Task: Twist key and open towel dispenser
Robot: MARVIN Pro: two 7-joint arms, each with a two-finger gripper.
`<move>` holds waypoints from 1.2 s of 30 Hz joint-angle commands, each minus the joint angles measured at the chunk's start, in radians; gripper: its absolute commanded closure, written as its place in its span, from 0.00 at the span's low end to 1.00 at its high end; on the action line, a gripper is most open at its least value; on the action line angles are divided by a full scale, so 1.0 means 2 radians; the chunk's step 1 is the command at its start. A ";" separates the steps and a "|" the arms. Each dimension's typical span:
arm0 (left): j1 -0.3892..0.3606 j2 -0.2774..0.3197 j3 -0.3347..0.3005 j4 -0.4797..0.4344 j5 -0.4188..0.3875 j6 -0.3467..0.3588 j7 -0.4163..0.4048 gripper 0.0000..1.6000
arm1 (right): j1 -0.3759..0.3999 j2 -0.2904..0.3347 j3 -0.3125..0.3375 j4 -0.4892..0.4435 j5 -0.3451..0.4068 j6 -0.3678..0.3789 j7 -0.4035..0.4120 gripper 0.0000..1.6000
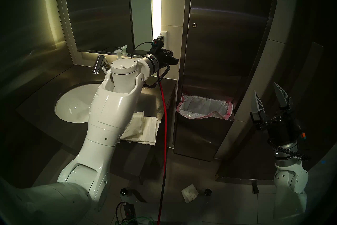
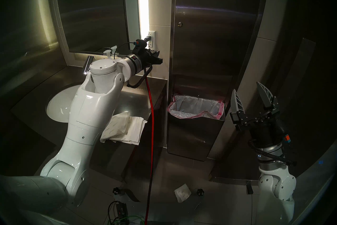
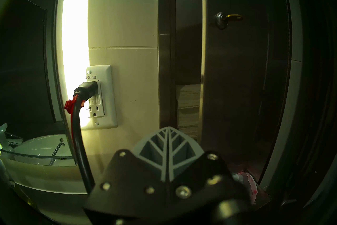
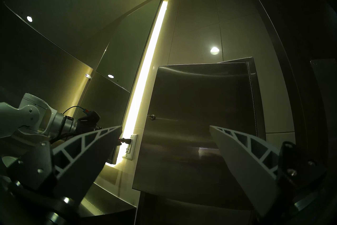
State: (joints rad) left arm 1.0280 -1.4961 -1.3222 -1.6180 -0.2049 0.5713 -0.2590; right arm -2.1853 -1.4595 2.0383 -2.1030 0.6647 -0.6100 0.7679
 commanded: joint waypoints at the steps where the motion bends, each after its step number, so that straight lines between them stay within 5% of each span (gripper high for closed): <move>1: -0.053 -0.037 0.005 0.032 0.011 -0.018 -0.012 1.00 | 0.003 0.000 0.000 -0.004 0.003 -0.002 0.001 0.00; 22: -0.141 -0.074 0.005 0.174 0.050 -0.050 -0.067 1.00 | 0.005 -0.001 0.003 -0.002 0.009 -0.001 0.010 0.00; 36: -0.202 -0.081 0.004 0.271 0.041 -0.085 -0.122 1.00 | 0.006 -0.002 0.003 -0.001 0.011 -0.001 0.012 0.00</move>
State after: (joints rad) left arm 0.7308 -1.6279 -1.3335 -1.1234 -0.1021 0.4435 -0.4329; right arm -2.1770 -1.4608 2.0460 -2.0992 0.6858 -0.6102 0.7961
